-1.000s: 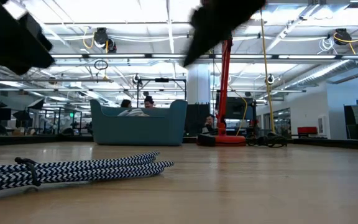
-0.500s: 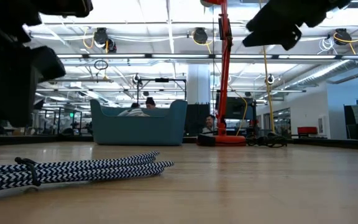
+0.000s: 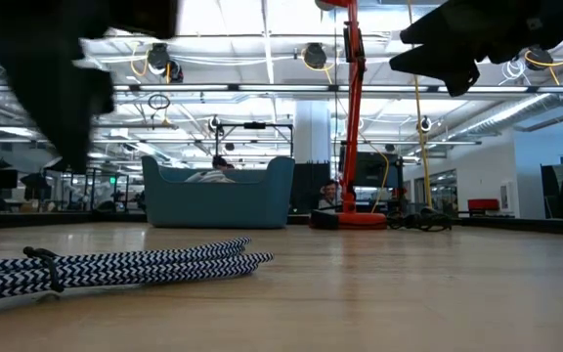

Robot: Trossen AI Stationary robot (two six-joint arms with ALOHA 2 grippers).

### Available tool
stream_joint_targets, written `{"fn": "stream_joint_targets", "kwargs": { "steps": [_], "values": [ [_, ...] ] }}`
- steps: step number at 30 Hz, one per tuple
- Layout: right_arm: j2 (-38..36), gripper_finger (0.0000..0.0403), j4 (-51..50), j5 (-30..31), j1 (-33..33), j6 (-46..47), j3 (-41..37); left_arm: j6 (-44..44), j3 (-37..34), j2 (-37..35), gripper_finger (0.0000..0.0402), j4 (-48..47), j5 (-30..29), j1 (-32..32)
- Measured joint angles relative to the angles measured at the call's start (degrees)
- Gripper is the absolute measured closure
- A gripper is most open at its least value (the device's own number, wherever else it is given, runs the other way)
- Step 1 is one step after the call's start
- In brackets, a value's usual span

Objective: Pick & Place USB Port
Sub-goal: Put the black charger cable into the transparent bin

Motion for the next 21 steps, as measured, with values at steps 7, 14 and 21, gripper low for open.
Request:
{"fn": "stream_joint_targets", "kwargs": {
  "steps": [7,14,21],
  "values": [
    [0.9,0.0207,0.1,0.2,-0.9,-0.3,0.0,-2.0,1.4,4.2,0.0195,2.9,4.5,4.9],
    [0.9,0.0207,0.3,0.3,-1.7,-1.1,0.0,2.5,6.6,11.0,0.0195,2.4,12.2,5.6],
    [0.9,0.0207,0.4,0.3,-1.7,-1.4,0.0,4.5,8.0,11.0,0.0195,1.0,11.4,6.0]
  ]
}}
